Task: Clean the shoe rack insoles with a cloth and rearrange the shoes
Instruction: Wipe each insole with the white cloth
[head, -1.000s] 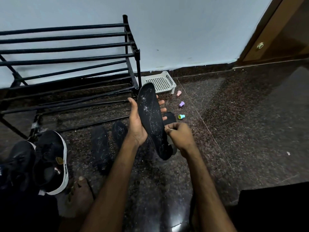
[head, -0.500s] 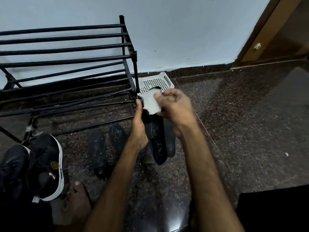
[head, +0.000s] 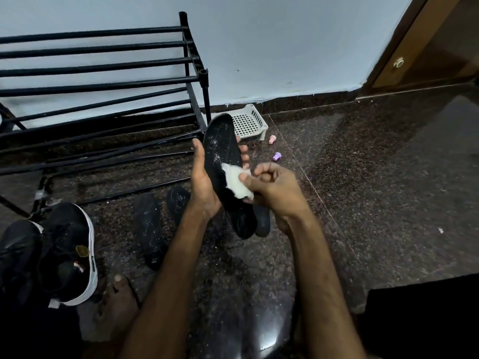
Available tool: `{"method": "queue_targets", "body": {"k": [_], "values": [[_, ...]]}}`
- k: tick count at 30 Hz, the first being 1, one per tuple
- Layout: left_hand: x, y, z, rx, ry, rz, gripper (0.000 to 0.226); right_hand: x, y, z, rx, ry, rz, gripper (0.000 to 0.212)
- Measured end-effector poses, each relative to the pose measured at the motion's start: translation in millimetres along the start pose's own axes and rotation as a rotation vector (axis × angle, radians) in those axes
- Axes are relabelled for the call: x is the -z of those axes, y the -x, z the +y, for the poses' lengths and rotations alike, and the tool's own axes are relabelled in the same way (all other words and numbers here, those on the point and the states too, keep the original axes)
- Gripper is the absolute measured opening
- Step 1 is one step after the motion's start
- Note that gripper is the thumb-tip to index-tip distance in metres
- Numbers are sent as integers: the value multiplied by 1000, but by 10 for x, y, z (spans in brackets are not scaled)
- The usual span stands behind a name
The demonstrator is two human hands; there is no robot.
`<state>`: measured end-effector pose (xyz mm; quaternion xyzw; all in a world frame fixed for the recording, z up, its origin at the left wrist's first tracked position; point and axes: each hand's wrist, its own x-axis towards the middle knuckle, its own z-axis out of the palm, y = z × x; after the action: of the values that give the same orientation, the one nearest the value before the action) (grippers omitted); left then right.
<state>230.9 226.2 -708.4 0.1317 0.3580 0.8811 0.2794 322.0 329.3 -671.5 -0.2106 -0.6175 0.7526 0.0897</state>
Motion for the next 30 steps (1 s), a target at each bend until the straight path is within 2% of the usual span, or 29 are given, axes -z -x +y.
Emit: {"method": "queue_targets", "body": {"k": [1,2,3,4,5,7,8,9,12,14,15,16,18,19,21,24,26,28,30], "values": [[0,-6,32,-20,-10,-15,84,45,-23,158,-24,193,65,29],[5,-10,67,-44,-24,-30,85,128,-19,386,-76,483,119,29],[21,-15,99,-61,-34,-38,86,224,38,616,-178,766,118,25],[40,-22,124,-72,-44,-39,86,317,133,798,-311,951,72,18],[58,-25,146,-76,-53,-37,87,390,219,898,-418,1023,25,13],[86,-5,170,-67,-70,-33,86,482,302,870,-536,994,-56,12],[95,9,163,-53,-74,-32,85,503,293,753,-522,955,-93,13],[100,27,145,-32,-77,-32,85,510,260,619,-471,867,-112,15],[87,52,72,22,-101,-31,86,385,165,144,-249,387,-161,28],[49,46,57,38,-99,-41,88,259,107,80,-169,227,-149,34],[34,55,60,42,-85,-48,88,223,94,177,-184,287,-108,35],[13,56,65,44,-72,-56,88,219,96,302,-206,459,-53,34],[12,63,60,53,-49,-69,87,306,197,554,-334,975,-29,25],[12,74,58,64,-37,-75,87,378,277,616,-389,1108,-20,23],[18,74,46,100,-26,-75,87,476,310,497,-369,1038,-3,25],[-38,86,-21,180,-46,-37,83,389,205,-83,-21,626,-4,25],[-85,96,-92,238,-61,-13,77,183,109,-464,193,442,-60,26],[-127,107,-124,256,-64,19,66,9,-15,-579,297,496,-10,23],[-138,110,-123,265,-83,0,66,-6,-101,-536,331,738,227,20]]}}
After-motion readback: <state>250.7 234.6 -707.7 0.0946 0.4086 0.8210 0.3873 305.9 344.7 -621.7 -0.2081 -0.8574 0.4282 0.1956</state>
